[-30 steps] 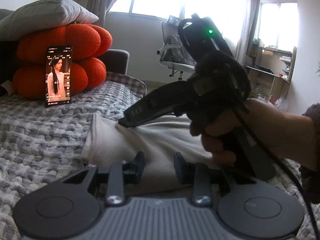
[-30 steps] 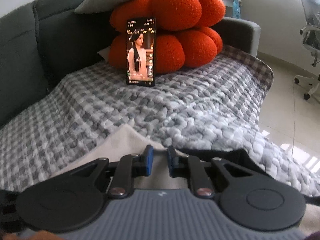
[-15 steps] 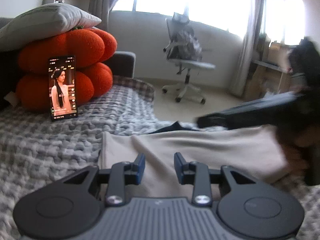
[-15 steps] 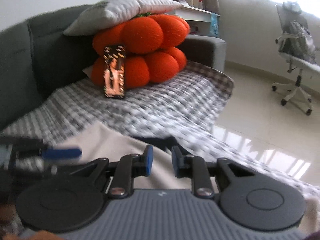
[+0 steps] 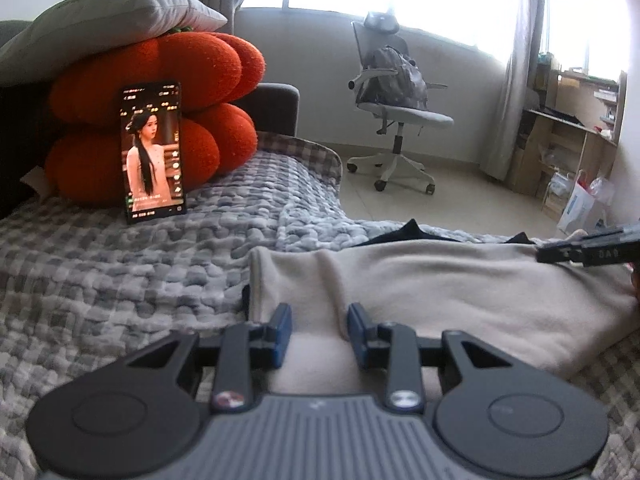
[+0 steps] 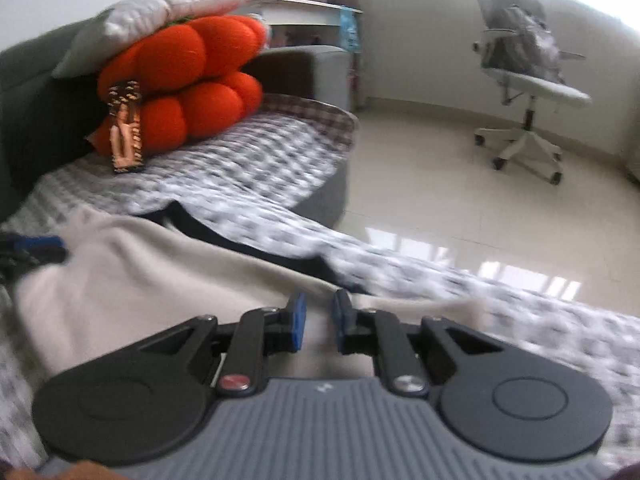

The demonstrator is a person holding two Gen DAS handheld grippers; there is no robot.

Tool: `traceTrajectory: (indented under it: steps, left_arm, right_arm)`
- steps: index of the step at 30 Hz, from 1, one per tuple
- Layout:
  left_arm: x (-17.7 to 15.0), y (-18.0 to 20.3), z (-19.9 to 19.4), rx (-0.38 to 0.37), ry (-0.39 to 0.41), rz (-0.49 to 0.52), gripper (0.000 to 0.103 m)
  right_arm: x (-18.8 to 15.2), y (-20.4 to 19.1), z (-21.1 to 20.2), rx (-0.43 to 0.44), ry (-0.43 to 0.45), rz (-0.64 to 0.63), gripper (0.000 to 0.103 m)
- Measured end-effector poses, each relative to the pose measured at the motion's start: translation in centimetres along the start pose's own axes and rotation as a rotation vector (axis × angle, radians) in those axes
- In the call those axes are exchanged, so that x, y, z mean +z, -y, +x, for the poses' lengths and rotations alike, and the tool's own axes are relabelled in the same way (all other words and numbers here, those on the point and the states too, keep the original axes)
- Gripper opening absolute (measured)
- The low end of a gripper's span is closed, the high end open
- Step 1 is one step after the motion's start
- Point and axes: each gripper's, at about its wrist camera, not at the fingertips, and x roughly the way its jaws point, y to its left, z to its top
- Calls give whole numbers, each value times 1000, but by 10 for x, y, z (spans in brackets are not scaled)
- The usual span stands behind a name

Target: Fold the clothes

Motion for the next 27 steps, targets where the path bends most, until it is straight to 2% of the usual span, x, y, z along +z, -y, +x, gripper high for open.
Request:
traceTrajectory:
  steps: [3, 6, 7, 10, 13, 19, 21, 23, 25, 27]
  left_arm:
    - [3, -1, -8, -9, 5, -14, 32]
    - [6, -2, -17, -18, 9, -27, 32]
    - [8, -1, -17, -17, 9, -26, 32]
    - [16, 4, -13, -6, 5, -14, 29]
    - [19, 9, 0, 14, -16, 8, 24]
    - [17, -1, 30, 94, -41, -10, 16]
    - [17, -3, 36, 101, -41, -9, 16]
    - [19, -4, 40, 114, -40, 0, 16]
    - [23, -6, 44, 124, -42, -14, 16]
    - [27, -12, 42, 108, -41, -65, 16]
  right_arm:
    - [-7, 19, -11, 15, 13, 76, 14]
    - [-5, 17, -23, -5, 26, 105, 27]
    - [-4, 13, -27, 0, 34, 101, 27]
    - [3, -4, -30, 72, 44, 107, 27]
    - [11, -35, -28, 142, 38, 59, 27]
    - [21, -98, 3, 231, -17, -34, 27]
    - [22, -111, 16, 215, -44, -65, 27]
    - [25, -119, 29, 184, -32, -90, 27]
    - [32, -120, 42, 150, -32, -80, 23]
    - [37, -111, 45, 149, -28, -28, 23]
